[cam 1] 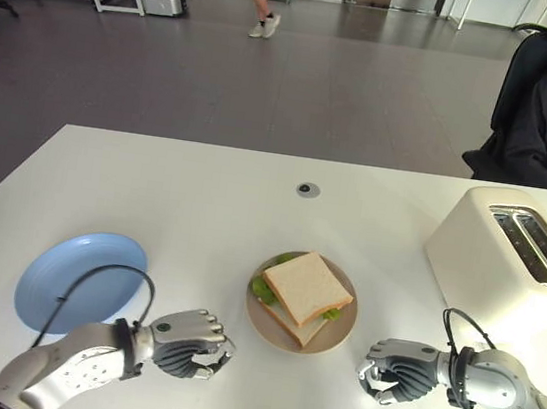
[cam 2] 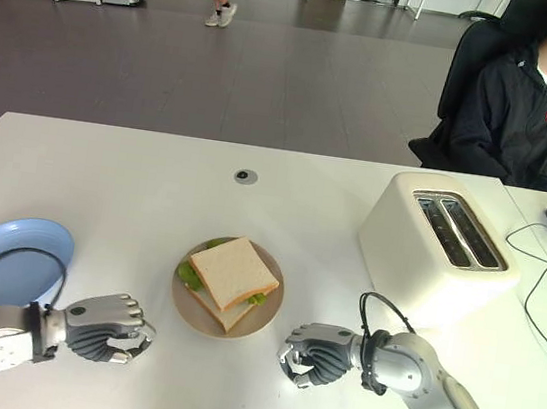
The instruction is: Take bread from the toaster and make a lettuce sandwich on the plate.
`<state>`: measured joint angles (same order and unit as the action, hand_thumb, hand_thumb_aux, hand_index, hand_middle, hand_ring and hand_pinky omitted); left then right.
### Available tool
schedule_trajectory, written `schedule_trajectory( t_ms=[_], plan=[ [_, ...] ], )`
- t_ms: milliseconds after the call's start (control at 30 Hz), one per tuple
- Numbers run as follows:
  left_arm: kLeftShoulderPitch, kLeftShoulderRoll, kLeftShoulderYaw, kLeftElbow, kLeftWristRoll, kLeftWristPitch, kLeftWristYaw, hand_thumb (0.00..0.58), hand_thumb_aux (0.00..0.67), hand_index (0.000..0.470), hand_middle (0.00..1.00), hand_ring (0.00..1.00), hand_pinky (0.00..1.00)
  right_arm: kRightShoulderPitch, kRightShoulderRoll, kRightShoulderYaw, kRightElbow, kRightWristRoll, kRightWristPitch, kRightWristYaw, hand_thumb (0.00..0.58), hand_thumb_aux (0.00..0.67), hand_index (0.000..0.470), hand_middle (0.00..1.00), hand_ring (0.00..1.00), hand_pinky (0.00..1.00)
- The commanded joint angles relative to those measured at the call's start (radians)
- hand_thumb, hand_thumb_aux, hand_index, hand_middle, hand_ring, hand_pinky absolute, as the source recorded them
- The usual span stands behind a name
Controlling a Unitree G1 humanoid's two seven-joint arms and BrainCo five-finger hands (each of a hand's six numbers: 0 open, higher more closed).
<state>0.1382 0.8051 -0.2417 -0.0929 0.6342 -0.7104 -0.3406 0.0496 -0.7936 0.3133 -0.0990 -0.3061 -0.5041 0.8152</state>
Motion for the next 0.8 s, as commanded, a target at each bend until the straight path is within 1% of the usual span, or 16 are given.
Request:
schedule_trajectory(
  t_ms=[33,167,200,267,333,433,533,567,600,633,667,700,733,767,800],
  plan=[
    [-0.147,-0.106,-0.132,0.144,0.231,0.015,0.074,0.58,0.67,0.47,1.0,1.0,1.0,-0.101,0.123,0.069,0.25,-0.035,-0.021,-0.057,0.58,0.67,0.47,0.95,0.95,0.95],
    [-0.333,-0.159,-0.169,0.314,0.337,0.04,0.232,0.58,0.67,0.47,1.0,1.0,1.0,-0.251,0.237,0.073,0.552,-0.096,-0.04,-0.238,0.58,0.67,0.47,0.93,0.93,0.93],
    [-0.382,-0.169,-0.181,0.357,0.367,0.054,0.273,0.58,0.67,0.47,1.0,1.0,1.0,-0.298,0.259,0.063,0.636,-0.107,-0.043,-0.3,0.58,0.67,0.47,0.9,0.9,0.9],
    [-0.451,-0.213,-0.2,0.409,0.397,0.079,0.348,0.58,0.67,0.47,1.0,1.0,1.0,-0.386,0.29,0.049,0.766,-0.112,-0.051,-0.392,0.58,0.67,0.47,0.91,0.91,0.91],
    [-0.511,-0.252,-0.229,0.46,0.455,0.128,0.438,0.58,0.67,0.47,1.0,1.0,1.0,-0.452,0.315,0.045,0.846,-0.12,-0.064,-0.464,0.58,0.67,0.47,0.91,0.91,0.91],
    [-0.587,-0.294,-0.275,0.541,0.535,0.206,0.56,0.58,0.67,0.47,1.0,1.0,1.0,-0.517,0.339,0.059,0.927,-0.157,-0.097,-0.567,0.58,0.67,0.47,0.91,0.91,0.91],
    [-0.62,-0.304,-0.279,0.571,0.517,0.217,0.63,0.58,0.67,0.47,1.0,1.0,1.0,-0.53,0.345,0.06,0.947,-0.161,-0.147,-0.614,0.58,0.67,0.47,0.9,0.9,0.9],
    [-0.614,-0.295,-0.274,0.561,0.501,0.209,0.639,0.58,0.67,0.47,1.0,1.0,1.0,-0.527,0.337,0.056,0.938,-0.159,-0.162,-0.624,0.576,0.612,0.429,0.91,0.91,0.91],
    [-0.599,-0.279,-0.265,0.539,0.483,0.201,0.642,0.58,0.67,0.47,1.0,1.0,1.0,-0.522,0.323,0.047,0.919,-0.156,-0.178,-0.634,0.568,0.575,0.404,0.91,0.91,0.91],
    [-0.579,-0.262,-0.251,0.51,0.462,0.194,0.64,0.58,0.67,0.47,1.0,1.0,1.0,-0.516,0.307,0.034,0.895,-0.148,-0.189,-0.637,0.526,0.465,0.326,0.91,0.91,0.91],
    [-0.558,-0.245,-0.239,0.479,0.442,0.189,0.636,0.58,0.67,0.47,1.0,1.0,1.0,-0.508,0.291,0.022,0.871,-0.14,-0.197,-0.638,0.491,0.407,0.286,0.92,0.92,0.92],
    [-0.53,-0.222,-0.223,0.435,0.421,0.188,0.626,0.58,0.67,0.47,1.0,1.0,1.0,-0.495,0.27,0.001,0.836,-0.124,-0.204,-0.635,0.474,0.384,0.269,0.91,0.91,0.91],
    [-0.497,-0.197,-0.2,0.38,0.401,0.191,0.616,0.577,0.625,0.439,1.0,1.0,1.0,-0.478,0.247,-0.023,0.792,-0.102,-0.209,-0.629,0.443,0.344,0.241,0.88,0.88,0.88],
    [-0.456,-0.168,-0.169,0.31,0.37,0.193,0.601,0.567,0.57,0.4,1.0,1.0,1.0,-0.454,0.218,-0.054,0.74,-0.072,-0.215,-0.617,0.337,0.236,0.166,0.87,0.87,0.87],
    [-0.416,-0.143,-0.135,0.244,0.332,0.193,0.582,0.54,0.494,0.347,1.0,1.0,1.0,-0.431,0.191,-0.086,0.686,-0.039,-0.221,-0.605,0.116,0.071,0.05,0.85,0.85,0.85]
  ],
)
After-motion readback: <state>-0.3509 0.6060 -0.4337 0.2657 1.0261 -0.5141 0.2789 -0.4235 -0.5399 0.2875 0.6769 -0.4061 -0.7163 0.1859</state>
